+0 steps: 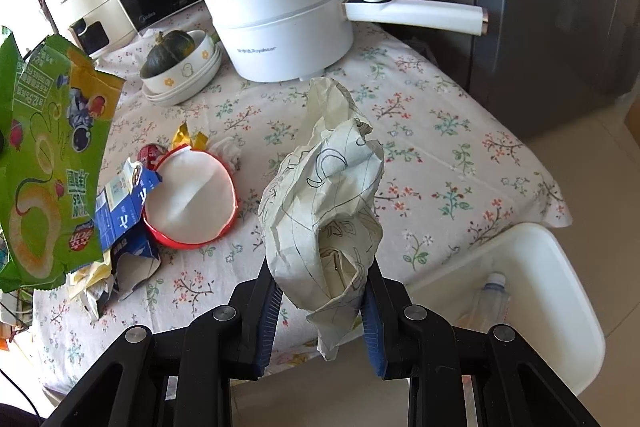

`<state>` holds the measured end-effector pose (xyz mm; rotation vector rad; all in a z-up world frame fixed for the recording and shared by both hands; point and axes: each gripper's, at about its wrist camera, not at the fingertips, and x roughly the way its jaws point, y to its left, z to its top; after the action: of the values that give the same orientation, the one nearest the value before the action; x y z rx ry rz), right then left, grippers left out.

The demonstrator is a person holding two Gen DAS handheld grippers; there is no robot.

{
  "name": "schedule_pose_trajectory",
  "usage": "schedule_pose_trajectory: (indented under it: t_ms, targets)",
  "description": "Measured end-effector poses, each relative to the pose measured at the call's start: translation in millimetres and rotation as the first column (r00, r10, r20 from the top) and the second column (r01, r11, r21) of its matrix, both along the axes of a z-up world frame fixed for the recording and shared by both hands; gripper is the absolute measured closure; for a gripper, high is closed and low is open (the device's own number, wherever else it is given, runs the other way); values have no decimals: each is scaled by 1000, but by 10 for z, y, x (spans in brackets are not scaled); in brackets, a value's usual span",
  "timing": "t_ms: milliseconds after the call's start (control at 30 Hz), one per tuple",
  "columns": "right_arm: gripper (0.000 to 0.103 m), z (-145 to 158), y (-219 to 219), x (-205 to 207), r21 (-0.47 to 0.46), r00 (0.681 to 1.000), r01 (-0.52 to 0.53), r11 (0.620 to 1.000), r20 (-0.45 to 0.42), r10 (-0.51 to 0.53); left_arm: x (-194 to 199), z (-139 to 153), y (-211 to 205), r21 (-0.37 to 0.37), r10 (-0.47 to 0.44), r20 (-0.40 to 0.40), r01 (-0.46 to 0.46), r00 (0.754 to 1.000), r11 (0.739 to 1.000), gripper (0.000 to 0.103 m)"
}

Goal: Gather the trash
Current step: 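Carry the paper and green bag over the white bin with both tools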

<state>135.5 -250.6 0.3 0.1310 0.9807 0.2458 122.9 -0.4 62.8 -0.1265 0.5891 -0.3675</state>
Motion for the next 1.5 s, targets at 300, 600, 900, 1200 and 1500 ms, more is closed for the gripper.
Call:
schedule_pose_trajectory:
  t_ms: [300,600,900,1200,1500]
  targets:
    - [71,-130,-537,-265,-20,998,59,998,-32,-59,-75,-116,-645,-68,-167,-64,163,984,984,103]
    - [71,-405,-1288,-518,-53,977,185,981,-93,-189,-12,-509,-1555,-96,-323,-166,310,932,946,103]
    - [71,-680,-1838,-705,-94,947,266,959,-157,-278,141,-1025,-2340,-158,-408,-253,379,877,912,103]
    - [71,-839,-1950,-680,-123,934,277,953,-201,-297,412,-1557,-2611,-152,-385,-323,354,865,923,103]
    - [71,-847,-1903,-641,-116,934,275,954,-202,-294,642,-1975,-2692,-202,-374,-398,317,838,927,102]
